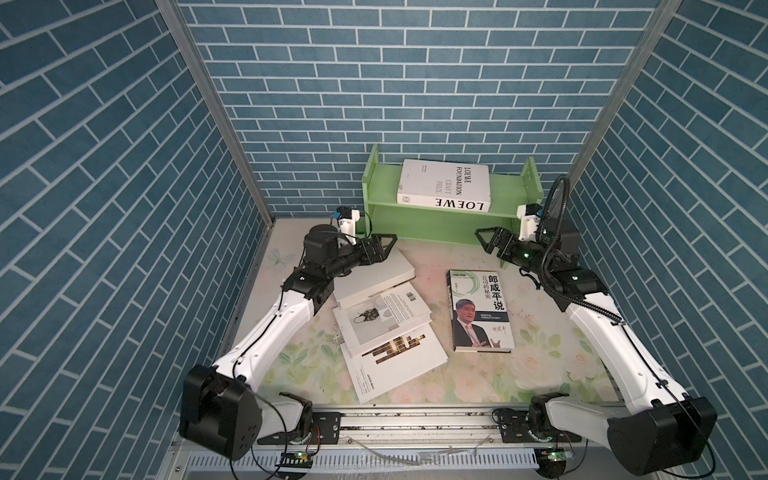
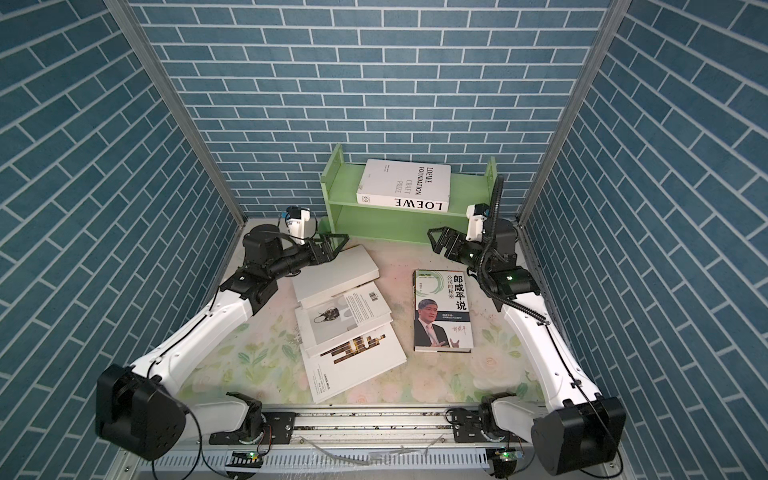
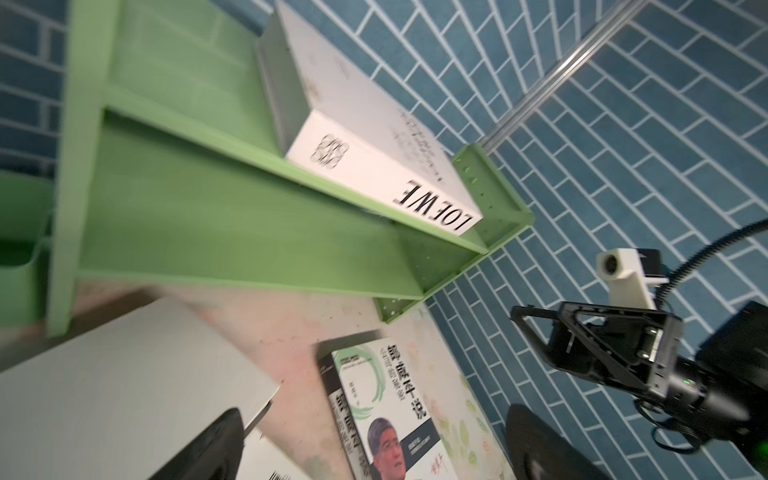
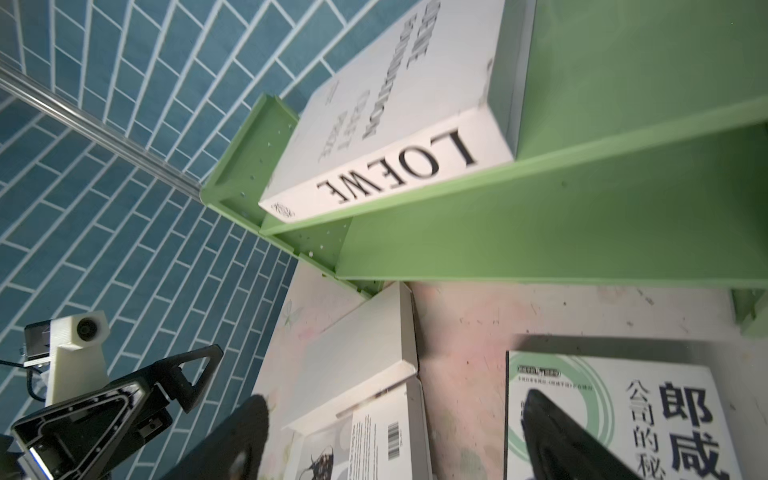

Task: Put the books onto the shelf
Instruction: 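Release the LOEWE book and draw both grippers back toward the table, then lower both grippers onto the edges of the white box on the table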

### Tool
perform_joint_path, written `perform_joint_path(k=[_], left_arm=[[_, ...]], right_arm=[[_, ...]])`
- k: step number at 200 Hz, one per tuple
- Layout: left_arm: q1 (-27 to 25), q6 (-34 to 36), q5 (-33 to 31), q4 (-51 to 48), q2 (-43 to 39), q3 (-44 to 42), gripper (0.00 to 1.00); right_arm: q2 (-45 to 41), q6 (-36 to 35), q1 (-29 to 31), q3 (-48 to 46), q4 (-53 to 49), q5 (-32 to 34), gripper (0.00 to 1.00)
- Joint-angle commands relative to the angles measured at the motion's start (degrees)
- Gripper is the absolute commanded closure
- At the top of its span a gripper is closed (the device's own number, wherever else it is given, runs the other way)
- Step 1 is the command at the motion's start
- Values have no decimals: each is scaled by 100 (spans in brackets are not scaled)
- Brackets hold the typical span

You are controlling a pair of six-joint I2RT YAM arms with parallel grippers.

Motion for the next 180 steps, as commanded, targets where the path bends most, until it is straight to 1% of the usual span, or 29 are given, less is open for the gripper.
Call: perform_joint_path(k=[1, 11, 24, 40, 60, 92, 115, 129, 161, 180], left_arm=[[30, -66, -1285, -1272, -701, -469, 0], [95, -147, -1613, -1645, -946, -648, 0], [238, -287, -1774, -1942, -1154, -846, 0], [479, -483, -1746, -2147, -1205, -1078, 0], [899, -722, -1432, -2145, -1027, -1386, 0], [1501, -1049, -988, -1695, -751, -1948, 0], [1778, -1269, -720, -1189, -610, -2265, 0], [1946, -1371, -429, -883, -368, -2362, 0], [2149, -1610, 78, -105, 309, -2423, 0], [2192, -1757, 231, 271, 650, -2412, 0]], right_arm=[[-216, -158, 397, -305, -266, 317, 5], [-196, -98, 570, -427, -202, 438, 5], [-72, 66, 748, -628, 41, 512, 5], [233, 355, 880, -859, 474, 522, 5], [746, 567, 1063, -942, 968, 512, 5], [1612, 767, 1245, -758, 1441, 587, 9], [2198, 848, 1328, -530, 1702, 582, 9], [2533, 913, 1373, -376, 1901, 517, 9], [3235, 1055, 1470, -12, 2289, 319, 10], [3514, 1151, 1497, 154, 2421, 298, 9]])
